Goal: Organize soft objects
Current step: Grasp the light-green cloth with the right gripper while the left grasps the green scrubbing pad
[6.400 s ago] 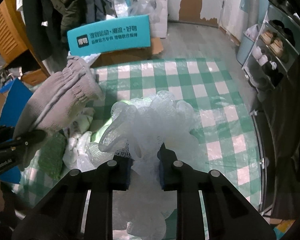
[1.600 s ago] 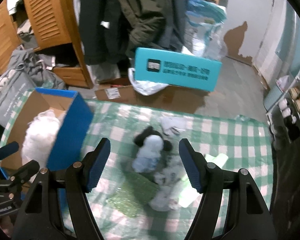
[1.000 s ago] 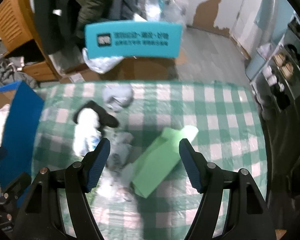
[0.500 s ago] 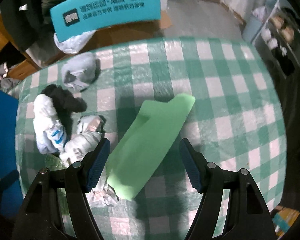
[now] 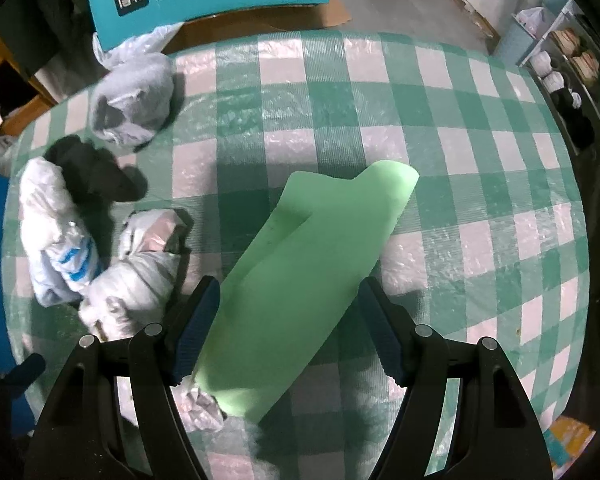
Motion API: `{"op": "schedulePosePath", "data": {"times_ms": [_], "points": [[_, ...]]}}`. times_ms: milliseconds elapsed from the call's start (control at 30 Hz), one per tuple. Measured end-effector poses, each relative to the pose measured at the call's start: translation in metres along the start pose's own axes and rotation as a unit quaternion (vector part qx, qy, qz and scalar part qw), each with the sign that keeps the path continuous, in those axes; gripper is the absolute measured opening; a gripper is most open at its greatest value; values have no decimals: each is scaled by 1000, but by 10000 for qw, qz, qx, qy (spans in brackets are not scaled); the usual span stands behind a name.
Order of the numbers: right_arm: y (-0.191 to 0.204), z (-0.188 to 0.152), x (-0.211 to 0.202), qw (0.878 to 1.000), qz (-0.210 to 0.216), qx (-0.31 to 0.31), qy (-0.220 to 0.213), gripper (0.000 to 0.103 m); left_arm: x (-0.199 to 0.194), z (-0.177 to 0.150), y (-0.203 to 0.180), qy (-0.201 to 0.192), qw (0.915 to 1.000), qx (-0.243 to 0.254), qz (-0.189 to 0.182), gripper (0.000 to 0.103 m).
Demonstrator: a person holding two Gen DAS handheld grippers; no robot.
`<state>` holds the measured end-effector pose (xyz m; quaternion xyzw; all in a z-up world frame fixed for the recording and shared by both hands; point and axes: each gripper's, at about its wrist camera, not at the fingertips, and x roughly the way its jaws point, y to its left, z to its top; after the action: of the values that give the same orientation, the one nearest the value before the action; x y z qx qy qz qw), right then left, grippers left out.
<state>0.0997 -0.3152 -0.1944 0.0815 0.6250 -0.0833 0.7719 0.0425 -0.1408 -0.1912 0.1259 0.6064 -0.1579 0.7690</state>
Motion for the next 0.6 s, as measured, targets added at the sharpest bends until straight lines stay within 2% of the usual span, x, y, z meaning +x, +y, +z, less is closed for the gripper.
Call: {"op": "schedulePosePath", "data": {"times_ms": [233,300,367,467,533,600], "points": [[-4,0,9,10000,-10,-10,4,69,3,1,-3,-89,9999,112,3,88],[-4,-1,6,9999,-15,-88,-55,59,1,-1,-3,-154,9998,122,-12,85],[-2,-1,4,9998,-5,-202,-86,37,-1,-2,-2,-193,9997,165,30,78],[-2,-2,1,9994,1,-338,-80,13,-3,-5,-3,-252,9994,232,92,67],[-4,-2,0,9993,-5,-374,-60,8,-5,-6,-2,-291,9993,230,106,57],[-6,-3,-2,9992,-38,-385,-38,6,-7,-6,2,-285,9994,203,52,43]]}}
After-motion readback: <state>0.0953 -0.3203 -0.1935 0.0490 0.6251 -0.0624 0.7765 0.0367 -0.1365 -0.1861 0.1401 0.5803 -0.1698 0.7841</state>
